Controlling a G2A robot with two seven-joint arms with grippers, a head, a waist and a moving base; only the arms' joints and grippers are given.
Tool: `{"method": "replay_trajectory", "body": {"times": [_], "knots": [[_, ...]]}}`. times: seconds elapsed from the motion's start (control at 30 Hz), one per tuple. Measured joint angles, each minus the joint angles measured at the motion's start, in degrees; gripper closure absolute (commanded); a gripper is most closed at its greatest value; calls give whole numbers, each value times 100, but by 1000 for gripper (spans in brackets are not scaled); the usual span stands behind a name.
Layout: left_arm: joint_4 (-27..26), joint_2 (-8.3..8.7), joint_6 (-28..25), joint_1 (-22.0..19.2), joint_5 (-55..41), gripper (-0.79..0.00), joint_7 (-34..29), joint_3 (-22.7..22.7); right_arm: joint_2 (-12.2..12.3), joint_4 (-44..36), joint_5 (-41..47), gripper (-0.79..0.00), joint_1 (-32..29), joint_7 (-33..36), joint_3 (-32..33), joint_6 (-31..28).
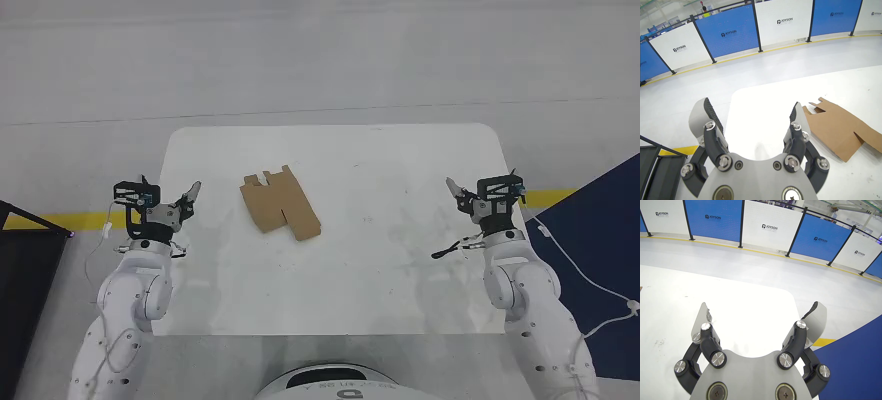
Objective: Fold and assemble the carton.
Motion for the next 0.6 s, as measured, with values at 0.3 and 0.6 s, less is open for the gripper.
{"method": "replay_trajectory", "body": {"times": [0.3, 0.6], "knots": [[412, 93, 353, 279, 2929, -785, 2136, 135, 0, 0, 0, -785, 0, 0, 0, 0], [809, 119, 592, 263, 3506, -785, 2937, 56, 0, 0, 0, -785, 0, 0, 0, 0]]}}
